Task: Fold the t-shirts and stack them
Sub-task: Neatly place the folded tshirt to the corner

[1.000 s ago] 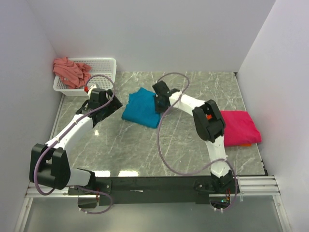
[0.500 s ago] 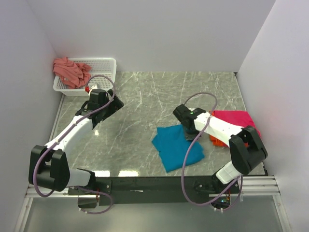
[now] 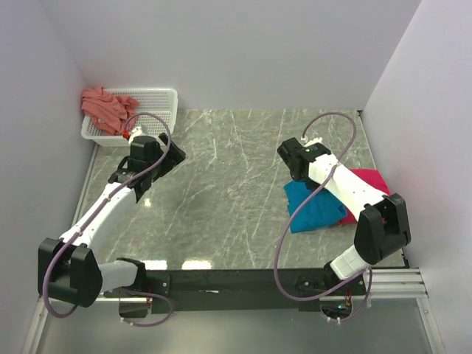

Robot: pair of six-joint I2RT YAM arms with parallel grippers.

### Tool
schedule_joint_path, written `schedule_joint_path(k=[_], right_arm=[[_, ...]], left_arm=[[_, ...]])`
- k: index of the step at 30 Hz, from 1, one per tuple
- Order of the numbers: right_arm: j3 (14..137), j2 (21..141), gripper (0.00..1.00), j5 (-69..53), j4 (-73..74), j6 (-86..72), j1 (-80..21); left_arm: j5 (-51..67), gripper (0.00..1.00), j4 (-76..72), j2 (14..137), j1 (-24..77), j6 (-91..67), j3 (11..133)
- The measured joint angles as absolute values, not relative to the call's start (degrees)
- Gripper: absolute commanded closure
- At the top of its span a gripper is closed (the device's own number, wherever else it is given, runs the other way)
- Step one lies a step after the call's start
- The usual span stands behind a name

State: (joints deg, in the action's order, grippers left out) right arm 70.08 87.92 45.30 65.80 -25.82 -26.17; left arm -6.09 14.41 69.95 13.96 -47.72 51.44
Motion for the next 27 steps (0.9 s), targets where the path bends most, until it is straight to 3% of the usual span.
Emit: schedule_joint_path(k=[12,27], right_arm=[[75.2,84.3,1.0,49.7,68.6,-16.3,-23.3],[84.1,77.1,1.0,44.9,67.0,-7.3,-18.2]], left_arm=[[-7.4,0.01,14.5,69.6,14.0,-47.7,51.4],[-10.3,0.01,14.5,69.0,14.0,-47.7,51.1]])
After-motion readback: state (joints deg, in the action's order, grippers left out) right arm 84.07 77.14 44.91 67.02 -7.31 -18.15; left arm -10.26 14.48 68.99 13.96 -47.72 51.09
